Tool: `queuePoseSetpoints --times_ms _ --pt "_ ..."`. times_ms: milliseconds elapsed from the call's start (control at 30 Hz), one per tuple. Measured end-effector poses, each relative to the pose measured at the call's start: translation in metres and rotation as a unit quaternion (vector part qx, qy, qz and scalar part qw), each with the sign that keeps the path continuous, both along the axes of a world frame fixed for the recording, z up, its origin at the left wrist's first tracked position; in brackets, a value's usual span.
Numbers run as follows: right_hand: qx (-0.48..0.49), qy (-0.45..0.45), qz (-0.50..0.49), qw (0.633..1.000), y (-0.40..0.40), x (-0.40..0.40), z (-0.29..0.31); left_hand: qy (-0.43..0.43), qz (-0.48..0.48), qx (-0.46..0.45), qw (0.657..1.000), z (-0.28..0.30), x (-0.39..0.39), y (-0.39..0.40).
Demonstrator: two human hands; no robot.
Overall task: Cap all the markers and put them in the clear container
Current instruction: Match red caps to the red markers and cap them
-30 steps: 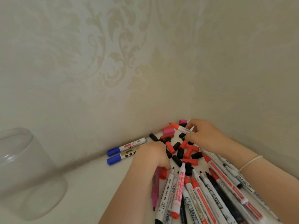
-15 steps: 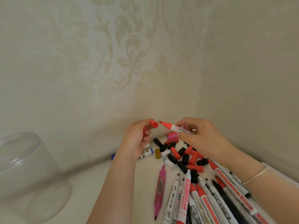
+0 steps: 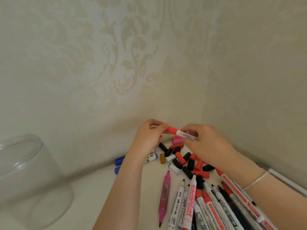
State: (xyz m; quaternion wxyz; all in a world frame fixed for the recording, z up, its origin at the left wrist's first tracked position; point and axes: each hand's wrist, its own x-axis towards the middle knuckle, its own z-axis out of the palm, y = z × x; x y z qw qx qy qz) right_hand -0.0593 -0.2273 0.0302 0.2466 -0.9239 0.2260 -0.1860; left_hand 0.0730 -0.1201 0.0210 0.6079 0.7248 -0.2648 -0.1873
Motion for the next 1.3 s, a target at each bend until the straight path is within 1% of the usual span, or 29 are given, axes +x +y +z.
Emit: queuePoseSetpoints --times_ms 67,167,300,467,567,633,733,767,900,1067,1167,1267,1300 --pt "0.006 -0.013 0.004 1.000 -0.001 0.000 0.000 -0.004 -0.036 -0.002 0.999 0.001 -0.002 0.001" --pt "0.025 -0.035 0.013 0.999 -0.003 0.000 -0.002 0.028 -0.084 -0.041 0.995 0.000 -0.002 0.004" --pt "0.024 -0.051 0.019 0.998 -0.002 0.001 -0.002 0.034 -0.083 -0.071 0.993 -0.002 -0.002 0.002" --pt "-0.020 -0.027 0.007 0.999 0.000 0.005 0.001 0.024 -0.072 -0.073 0.994 -0.006 -0.002 -0.003" --pt "-0.019 -0.026 0.005 0.999 -0.002 0.005 -0.001 0.046 -0.088 -0.092 0.991 -0.007 -0.005 -0.003" --pt "0.007 -0.032 0.011 0.999 -0.006 0.004 -0.004 0.064 -0.107 -0.102 0.987 -0.008 -0.009 -0.003" --pt "0.082 -0.037 0.040 0.995 -0.012 -0.002 -0.011 0.045 -0.123 -0.067 0.989 -0.011 -0.012 -0.008" --pt "0.094 -0.033 0.048 0.994 -0.015 -0.005 -0.012 0.042 -0.124 -0.052 0.990 -0.013 -0.013 -0.010" --pt "0.137 -0.024 0.083 0.987 -0.021 -0.014 -0.014 0.065 -0.131 -0.023 0.989 -0.015 -0.018 -0.013" --pt "0.156 0.007 0.066 0.985 -0.029 -0.016 -0.013 0.071 -0.122 -0.007 0.990 -0.023 -0.018 -0.018" --pt "0.187 0.005 0.072 0.980 -0.028 -0.016 -0.011 0.088 -0.137 -0.022 0.986 -0.024 -0.018 -0.017" --pt "0.275 -0.021 0.088 0.957 -0.025 -0.019 -0.005 0.129 -0.148 -0.061 0.979 -0.022 -0.015 -0.014" --pt "0.282 -0.022 0.091 0.955 -0.024 -0.020 -0.004 0.132 -0.150 -0.065 0.978 -0.021 -0.014 -0.013"
